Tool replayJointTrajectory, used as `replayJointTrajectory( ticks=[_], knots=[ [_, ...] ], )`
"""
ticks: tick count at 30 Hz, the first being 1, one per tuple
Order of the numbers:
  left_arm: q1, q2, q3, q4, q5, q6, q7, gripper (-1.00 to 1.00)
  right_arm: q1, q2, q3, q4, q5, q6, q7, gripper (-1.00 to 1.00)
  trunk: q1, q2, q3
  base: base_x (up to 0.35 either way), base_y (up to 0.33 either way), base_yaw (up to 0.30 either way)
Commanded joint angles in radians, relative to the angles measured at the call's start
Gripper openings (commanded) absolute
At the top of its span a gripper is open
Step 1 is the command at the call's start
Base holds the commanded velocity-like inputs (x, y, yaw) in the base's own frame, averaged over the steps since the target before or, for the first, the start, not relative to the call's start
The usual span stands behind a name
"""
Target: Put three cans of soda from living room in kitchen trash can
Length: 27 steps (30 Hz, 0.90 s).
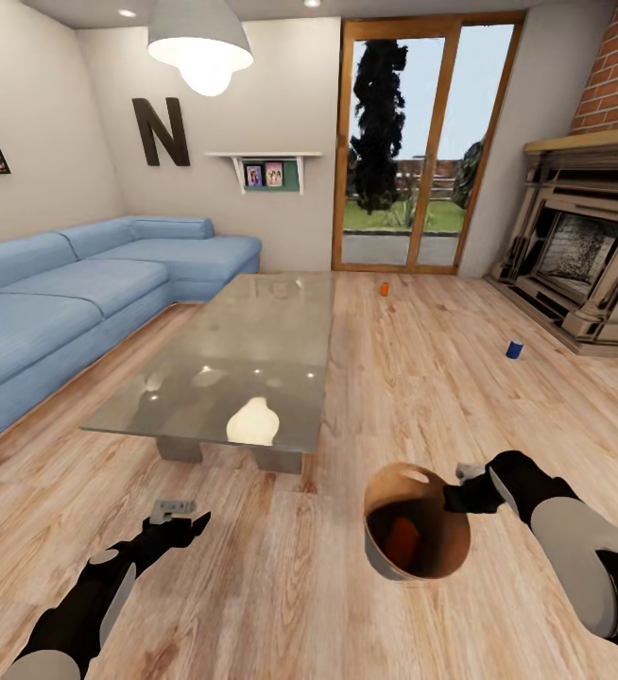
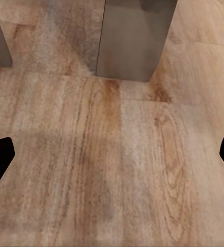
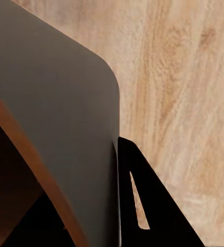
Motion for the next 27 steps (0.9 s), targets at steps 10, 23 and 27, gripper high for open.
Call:
replayJointTrajectory(
  ticks=[10, 23, 27],
  knots=[
    [0.000, 0.000, 0.000, 0.000, -0.002, 0.000, 0.002, 1.00, 0.000, 0.002, -0.007, 0.000, -0.016, 0.003, 0.010, -1.00, 0.000, 0.000, 0.000, 0.000, 0.000, 0.000],
    [0.000, -0.002, 0.000, -0.001, -0.004, 0.000, 0.006, 1.00, 0.000, 0.002, -0.006, -0.001, -0.015, 0.004, 0.008, -1.00, 0.000, 0.000, 0.000, 0.000, -0.195, 0.000],
    [0.000, -0.002, 0.000, -0.001, -0.004, 0.000, 0.006, 1.00, 0.000, 0.002, -0.006, -0.001, -0.015, 0.004, 0.008, -1.00, 0.000, 0.000, 0.000, 0.000, -0.288, 0.000]
  ],
)
